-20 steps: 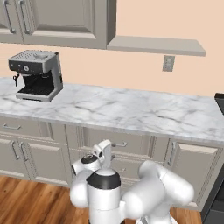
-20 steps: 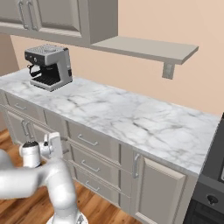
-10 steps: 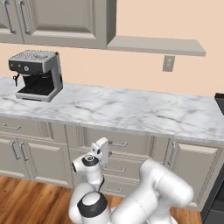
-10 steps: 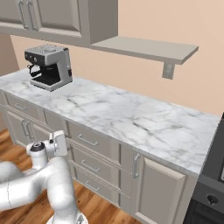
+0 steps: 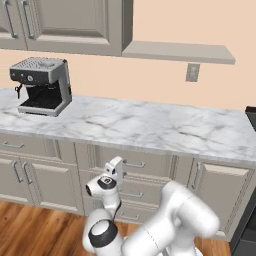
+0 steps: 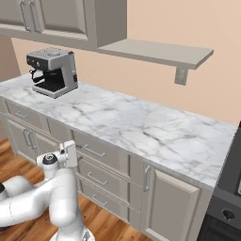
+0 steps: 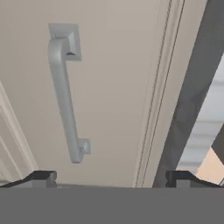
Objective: Take a straw from the drawer in front and place it inside the glass cup on the dining counter.
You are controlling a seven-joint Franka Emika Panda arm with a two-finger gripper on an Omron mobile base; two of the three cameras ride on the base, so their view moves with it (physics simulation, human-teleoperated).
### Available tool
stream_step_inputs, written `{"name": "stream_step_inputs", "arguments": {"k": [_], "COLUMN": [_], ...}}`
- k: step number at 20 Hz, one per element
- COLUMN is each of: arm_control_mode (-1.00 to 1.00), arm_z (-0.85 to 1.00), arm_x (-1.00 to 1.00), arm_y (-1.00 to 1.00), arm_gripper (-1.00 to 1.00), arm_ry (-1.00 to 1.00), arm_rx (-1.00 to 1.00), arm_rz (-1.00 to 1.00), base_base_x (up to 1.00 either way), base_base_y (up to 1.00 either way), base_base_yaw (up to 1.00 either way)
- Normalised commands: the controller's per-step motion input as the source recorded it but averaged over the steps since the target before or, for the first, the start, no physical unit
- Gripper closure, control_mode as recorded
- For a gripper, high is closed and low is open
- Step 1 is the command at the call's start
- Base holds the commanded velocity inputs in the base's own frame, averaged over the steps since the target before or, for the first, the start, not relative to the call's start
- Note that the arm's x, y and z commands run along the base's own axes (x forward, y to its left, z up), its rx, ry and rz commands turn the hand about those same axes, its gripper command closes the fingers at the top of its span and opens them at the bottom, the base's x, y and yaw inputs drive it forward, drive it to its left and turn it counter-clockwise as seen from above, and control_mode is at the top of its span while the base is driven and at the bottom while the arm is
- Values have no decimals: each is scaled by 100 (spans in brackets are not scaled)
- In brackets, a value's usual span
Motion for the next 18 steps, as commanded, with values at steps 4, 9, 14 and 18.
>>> {"name": "stream_step_inputs", "arguments": {"k": [4, 9, 14, 18], "arm_control_mode": [-100, -100, -100, -100], "arm_z": [-47, -48, -52, -53], "arm_x": [53, 44, 45, 46], "arm_y": [0, 0, 0, 0], "arm_gripper": [-100, -100, -100, -100], "arm_ry": [7, 5, 0, 0], "arm_rx": [0, 0, 0, 0], "arm_rz": [5, 5, 6, 7], "base_base_x": [0, 0, 0, 0], "base_base_y": [0, 0, 0, 0], "base_base_yaw": [0, 0, 0, 0]}}
